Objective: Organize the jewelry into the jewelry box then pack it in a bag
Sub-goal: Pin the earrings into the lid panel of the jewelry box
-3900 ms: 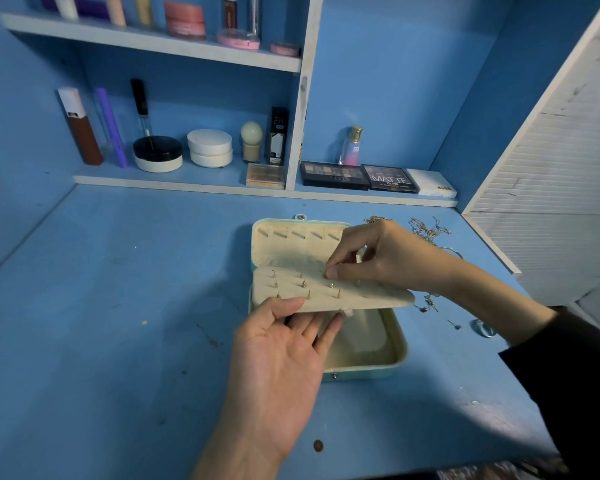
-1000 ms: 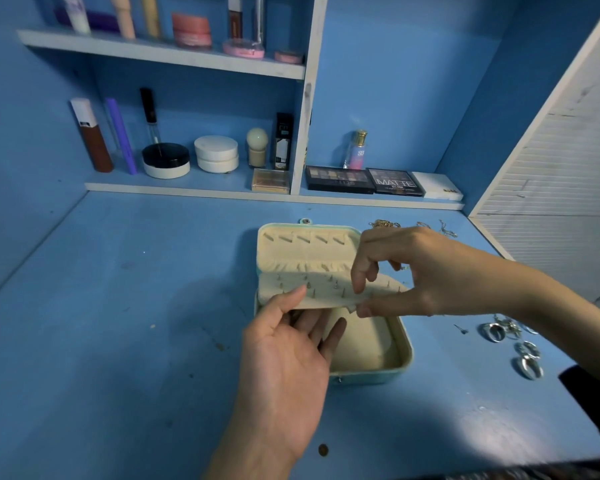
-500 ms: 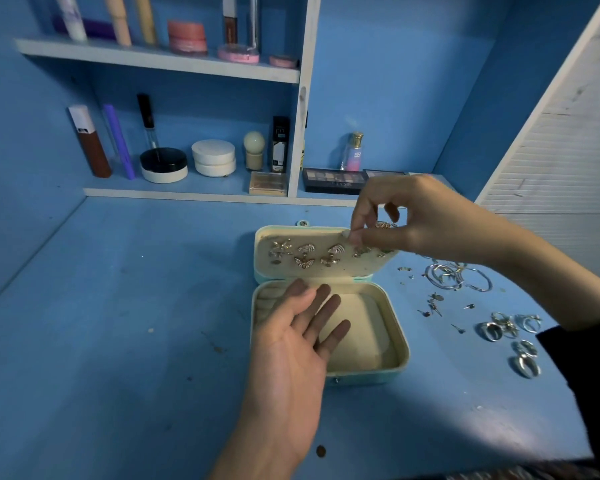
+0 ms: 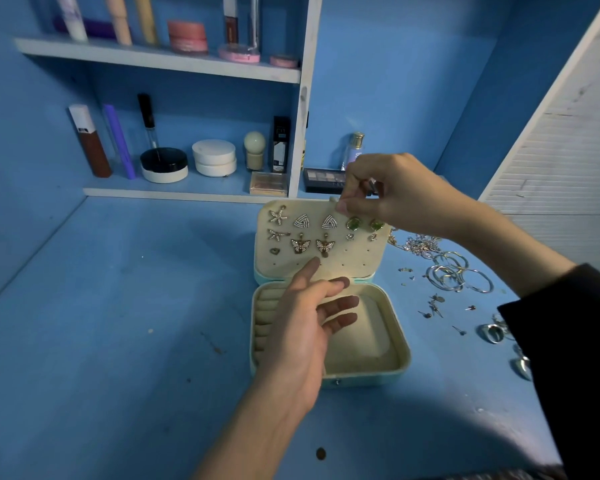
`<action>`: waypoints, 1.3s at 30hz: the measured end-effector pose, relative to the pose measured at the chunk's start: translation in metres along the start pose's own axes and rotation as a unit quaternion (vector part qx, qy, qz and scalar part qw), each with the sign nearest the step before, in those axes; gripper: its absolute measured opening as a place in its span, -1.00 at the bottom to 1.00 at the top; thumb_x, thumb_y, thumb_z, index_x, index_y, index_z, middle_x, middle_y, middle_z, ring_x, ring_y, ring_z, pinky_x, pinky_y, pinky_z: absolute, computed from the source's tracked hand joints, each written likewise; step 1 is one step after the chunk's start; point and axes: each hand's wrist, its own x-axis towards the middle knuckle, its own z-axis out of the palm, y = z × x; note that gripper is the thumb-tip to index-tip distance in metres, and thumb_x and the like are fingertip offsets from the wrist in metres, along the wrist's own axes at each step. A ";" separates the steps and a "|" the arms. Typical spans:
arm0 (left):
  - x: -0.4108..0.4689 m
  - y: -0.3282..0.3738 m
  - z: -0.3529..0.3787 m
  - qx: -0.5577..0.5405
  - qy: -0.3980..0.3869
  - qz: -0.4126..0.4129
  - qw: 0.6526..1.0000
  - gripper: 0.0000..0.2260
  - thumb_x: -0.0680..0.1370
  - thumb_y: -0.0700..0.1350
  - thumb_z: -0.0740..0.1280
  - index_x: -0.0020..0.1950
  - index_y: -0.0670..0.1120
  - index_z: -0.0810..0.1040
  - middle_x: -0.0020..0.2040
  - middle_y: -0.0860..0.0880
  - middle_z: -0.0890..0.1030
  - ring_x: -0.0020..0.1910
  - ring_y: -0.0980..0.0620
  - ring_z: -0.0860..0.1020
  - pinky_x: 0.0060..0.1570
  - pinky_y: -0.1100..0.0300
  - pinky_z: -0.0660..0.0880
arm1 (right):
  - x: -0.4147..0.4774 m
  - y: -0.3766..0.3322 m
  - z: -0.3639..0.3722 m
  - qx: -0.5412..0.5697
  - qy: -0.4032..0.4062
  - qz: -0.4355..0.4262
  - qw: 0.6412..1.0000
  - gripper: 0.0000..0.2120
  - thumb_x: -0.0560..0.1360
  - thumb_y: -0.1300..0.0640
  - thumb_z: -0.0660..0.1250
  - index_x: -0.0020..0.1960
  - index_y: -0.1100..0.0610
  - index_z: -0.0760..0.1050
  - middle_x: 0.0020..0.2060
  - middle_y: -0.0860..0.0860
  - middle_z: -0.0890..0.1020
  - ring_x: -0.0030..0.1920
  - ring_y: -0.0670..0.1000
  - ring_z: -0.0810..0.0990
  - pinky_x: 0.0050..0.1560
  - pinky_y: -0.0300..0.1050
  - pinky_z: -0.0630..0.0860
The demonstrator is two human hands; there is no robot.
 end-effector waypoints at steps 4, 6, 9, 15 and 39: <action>0.004 0.001 0.001 0.004 0.006 0.004 1.000 -0.63 0.53 -0.33 0.21 0.30 -0.05 0.44 -0.17 -0.08 0.59 -0.38 0.06 0.55 -0.35 0.26 0.50 | 0.002 0.001 0.001 -0.008 0.000 -0.007 1.000 -0.86 0.44 0.21 0.42 -0.24 0.25 0.53 -0.38 -0.10 0.49 -0.37 -0.22 0.42 -0.32 -0.46 0.29; 0.006 0.001 0.001 0.008 0.007 0.009 1.000 -0.64 0.52 -0.33 0.22 0.27 -0.04 0.46 -0.15 -0.09 0.58 -0.38 0.05 0.54 -0.36 0.26 0.50 | 0.001 0.001 0.000 -0.005 -0.001 -0.007 1.000 -0.86 0.44 0.22 0.42 -0.24 0.25 0.52 -0.38 -0.11 0.49 -0.37 -0.23 0.43 -0.32 -0.47 0.30; 0.008 0.002 0.001 0.005 0.010 0.013 1.000 -0.66 0.52 -0.33 0.23 0.23 -0.02 0.48 -0.17 -0.09 0.58 -0.39 0.05 0.54 -0.38 0.26 0.50 | 0.001 0.000 0.000 0.003 -0.005 -0.008 1.000 -0.86 0.45 0.23 0.42 -0.24 0.25 0.52 -0.38 -0.12 0.48 -0.38 -0.24 0.44 -0.34 -0.48 0.30; 0.010 0.002 0.001 -0.003 0.003 0.009 1.000 -0.66 0.51 -0.34 0.22 0.21 -0.02 0.50 -0.15 -0.10 0.57 -0.39 0.06 0.51 -0.37 0.27 0.50 | 0.000 0.000 -0.001 0.003 -0.008 -0.017 1.000 -0.85 0.45 0.22 0.42 -0.26 0.24 0.51 -0.38 -0.10 0.50 -0.37 -0.22 0.42 -0.33 -0.46 0.30; -0.016 0.010 -0.001 -0.131 -0.043 -0.081 0.987 -0.70 0.47 -0.34 0.22 0.19 -0.24 0.48 0.12 -0.24 0.63 0.11 -0.13 0.62 0.06 0.05 0.52 | -0.026 -0.009 -0.003 -0.029 -0.004 -0.058 0.998 -0.90 0.44 0.16 0.42 -0.21 0.16 0.56 -0.32 -0.12 0.50 -0.26 -0.17 0.42 -0.22 -0.46 0.29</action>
